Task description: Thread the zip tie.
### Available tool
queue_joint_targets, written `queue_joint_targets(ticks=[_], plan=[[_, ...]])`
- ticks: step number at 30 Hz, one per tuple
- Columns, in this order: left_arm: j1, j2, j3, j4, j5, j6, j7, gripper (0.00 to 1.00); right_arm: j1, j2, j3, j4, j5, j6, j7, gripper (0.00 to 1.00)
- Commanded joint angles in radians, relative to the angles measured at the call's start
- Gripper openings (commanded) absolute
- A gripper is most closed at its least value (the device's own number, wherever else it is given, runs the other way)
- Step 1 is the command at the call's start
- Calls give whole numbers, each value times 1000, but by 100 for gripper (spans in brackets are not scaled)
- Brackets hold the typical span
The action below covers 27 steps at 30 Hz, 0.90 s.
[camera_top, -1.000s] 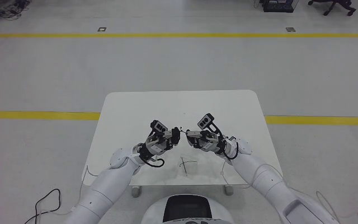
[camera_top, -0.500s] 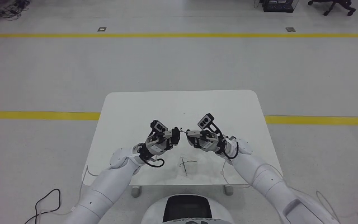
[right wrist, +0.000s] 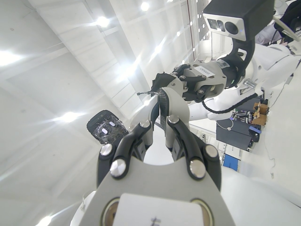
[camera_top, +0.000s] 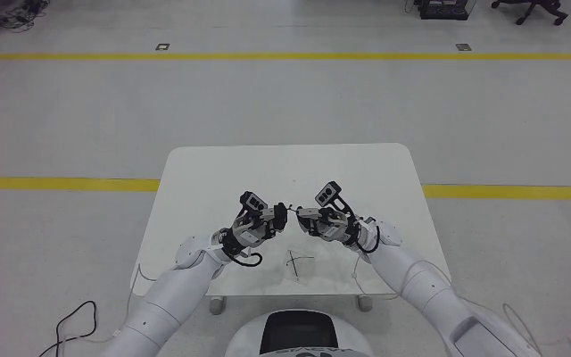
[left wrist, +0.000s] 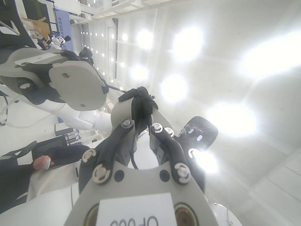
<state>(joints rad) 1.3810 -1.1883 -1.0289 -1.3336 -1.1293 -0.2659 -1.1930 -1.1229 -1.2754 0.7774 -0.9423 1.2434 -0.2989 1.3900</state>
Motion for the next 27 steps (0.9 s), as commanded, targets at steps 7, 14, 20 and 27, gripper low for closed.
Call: queue_joint_targets(ticks=[7,14,20,27], plan=[[0,0,0,0,0,0,0,0,-1,-2,-1,6,1,1,0,0],[0,0,0,0,0,0,0,0,0,-3,-1,11,0,3,0,0],[0,0,0,0,0,0,0,0,2,-5,-1,19,1,6,0,0],[0,0,0,0,0,0,0,0,5,-8,-3,28,0,8,0,0]])
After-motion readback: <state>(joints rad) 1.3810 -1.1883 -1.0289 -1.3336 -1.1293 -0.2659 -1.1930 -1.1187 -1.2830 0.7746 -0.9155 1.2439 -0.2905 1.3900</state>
